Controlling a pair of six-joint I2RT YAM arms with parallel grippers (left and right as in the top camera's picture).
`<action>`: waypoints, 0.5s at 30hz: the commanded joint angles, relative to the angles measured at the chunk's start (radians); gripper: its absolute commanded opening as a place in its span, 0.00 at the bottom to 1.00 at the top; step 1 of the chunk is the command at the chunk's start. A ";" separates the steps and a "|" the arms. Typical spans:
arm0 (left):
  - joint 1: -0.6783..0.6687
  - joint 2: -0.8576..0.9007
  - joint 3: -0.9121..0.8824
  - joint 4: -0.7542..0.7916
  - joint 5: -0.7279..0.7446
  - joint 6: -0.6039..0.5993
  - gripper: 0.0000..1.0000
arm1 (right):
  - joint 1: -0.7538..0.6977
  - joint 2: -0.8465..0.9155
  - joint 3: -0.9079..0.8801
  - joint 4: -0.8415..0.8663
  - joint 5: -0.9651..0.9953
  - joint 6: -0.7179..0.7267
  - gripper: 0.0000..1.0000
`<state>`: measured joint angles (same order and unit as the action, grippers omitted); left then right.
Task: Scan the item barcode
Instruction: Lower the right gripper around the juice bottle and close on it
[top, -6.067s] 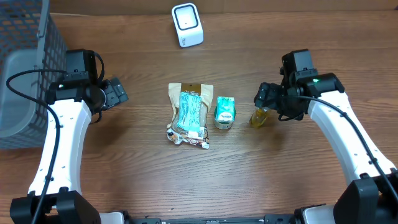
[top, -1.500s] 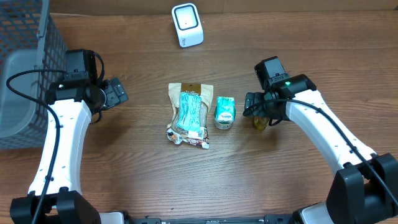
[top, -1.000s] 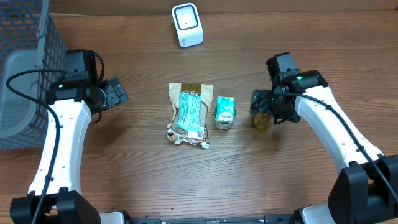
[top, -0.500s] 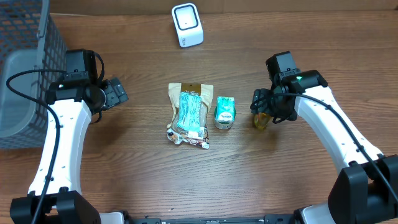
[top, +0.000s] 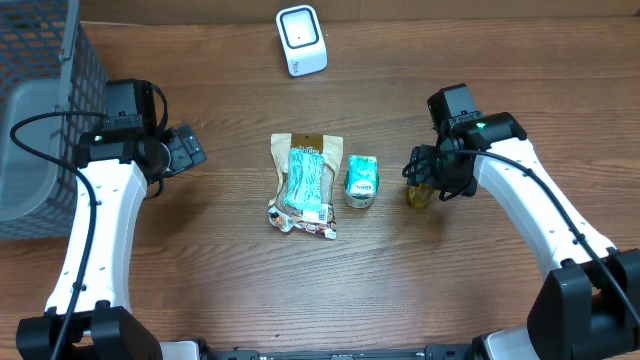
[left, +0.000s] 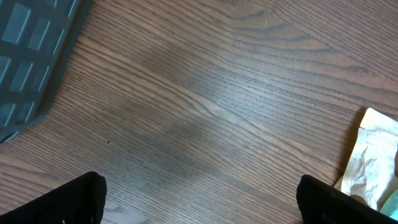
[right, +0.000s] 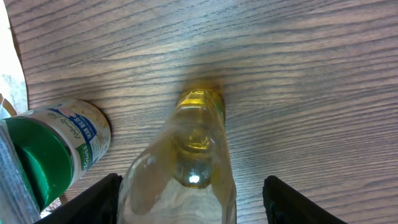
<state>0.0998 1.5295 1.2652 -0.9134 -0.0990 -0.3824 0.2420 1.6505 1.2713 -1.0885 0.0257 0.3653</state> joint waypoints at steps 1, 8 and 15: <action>-0.003 -0.011 0.009 0.002 -0.008 0.013 1.00 | -0.001 -0.001 0.024 0.000 -0.002 -0.002 0.70; -0.003 -0.011 0.009 0.001 -0.008 0.013 1.00 | -0.001 -0.001 0.014 0.002 -0.002 -0.002 0.64; -0.003 -0.011 0.009 0.001 -0.008 0.013 1.00 | -0.001 -0.001 -0.003 0.011 -0.002 -0.002 0.56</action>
<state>0.0998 1.5295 1.2652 -0.9134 -0.0990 -0.3824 0.2420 1.6505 1.2713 -1.0863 0.0254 0.3645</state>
